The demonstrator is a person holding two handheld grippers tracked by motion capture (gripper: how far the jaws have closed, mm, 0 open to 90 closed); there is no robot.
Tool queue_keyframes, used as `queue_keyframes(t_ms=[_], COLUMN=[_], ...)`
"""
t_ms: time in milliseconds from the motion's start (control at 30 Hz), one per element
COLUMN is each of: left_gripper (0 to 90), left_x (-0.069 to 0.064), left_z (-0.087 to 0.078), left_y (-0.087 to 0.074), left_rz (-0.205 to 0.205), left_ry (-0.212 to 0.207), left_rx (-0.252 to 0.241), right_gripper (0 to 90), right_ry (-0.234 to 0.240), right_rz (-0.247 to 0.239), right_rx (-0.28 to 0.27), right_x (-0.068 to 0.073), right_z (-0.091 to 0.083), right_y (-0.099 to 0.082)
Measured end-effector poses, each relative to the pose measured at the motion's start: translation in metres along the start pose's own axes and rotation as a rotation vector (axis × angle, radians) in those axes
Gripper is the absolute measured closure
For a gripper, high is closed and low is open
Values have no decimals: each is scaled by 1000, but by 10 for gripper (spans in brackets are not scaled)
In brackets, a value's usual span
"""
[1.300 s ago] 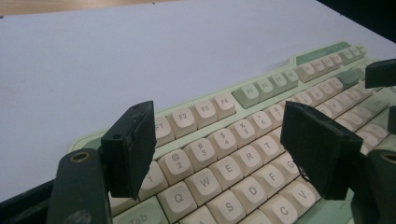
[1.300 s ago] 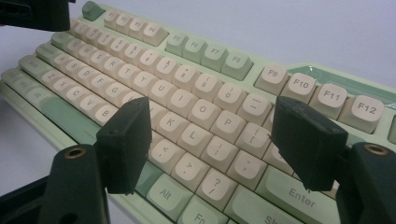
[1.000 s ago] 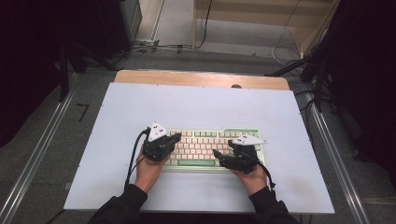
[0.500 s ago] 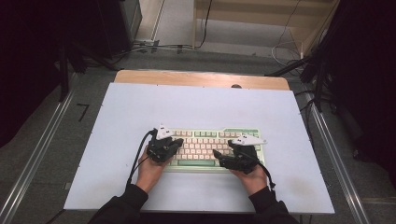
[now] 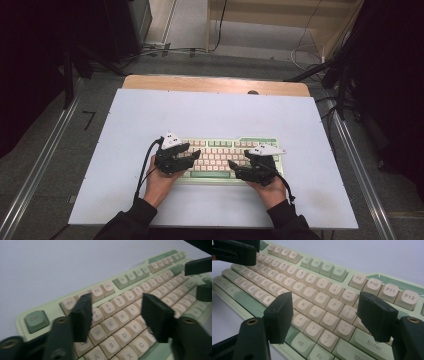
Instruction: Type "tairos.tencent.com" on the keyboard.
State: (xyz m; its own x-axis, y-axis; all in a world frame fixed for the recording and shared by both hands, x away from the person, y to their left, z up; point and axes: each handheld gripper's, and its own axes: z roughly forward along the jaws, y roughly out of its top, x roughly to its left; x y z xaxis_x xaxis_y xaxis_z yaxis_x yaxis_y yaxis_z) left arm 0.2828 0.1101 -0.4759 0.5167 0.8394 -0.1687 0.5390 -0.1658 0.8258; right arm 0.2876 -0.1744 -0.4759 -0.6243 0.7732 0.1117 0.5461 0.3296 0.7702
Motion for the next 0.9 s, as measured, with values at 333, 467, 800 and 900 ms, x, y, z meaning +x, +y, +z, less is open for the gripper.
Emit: queue_keyframes(t_ms=[333, 467, 800, 900], left_gripper=[322, 283, 282, 284], left_x=[5, 11, 20, 23], left_z=[-11, -13, -18, -21], left_y=[-7, -10, -15, -17], left_rz=[-4, -26, -70, -98], left_ry=[72, 83, 118, 121], left_rx=[-65, -58, -61, -67], right_gripper=[293, 291, 472, 629], right_ry=[5, 13, 48, 71], right_rz=[-12, -13, -38, -63], right_rx=[-3, -6, -11, -12], right_x=[4, 7, 17, 23], right_z=[0, 1, 6, 9], right_y=[1, 2, 7, 10])
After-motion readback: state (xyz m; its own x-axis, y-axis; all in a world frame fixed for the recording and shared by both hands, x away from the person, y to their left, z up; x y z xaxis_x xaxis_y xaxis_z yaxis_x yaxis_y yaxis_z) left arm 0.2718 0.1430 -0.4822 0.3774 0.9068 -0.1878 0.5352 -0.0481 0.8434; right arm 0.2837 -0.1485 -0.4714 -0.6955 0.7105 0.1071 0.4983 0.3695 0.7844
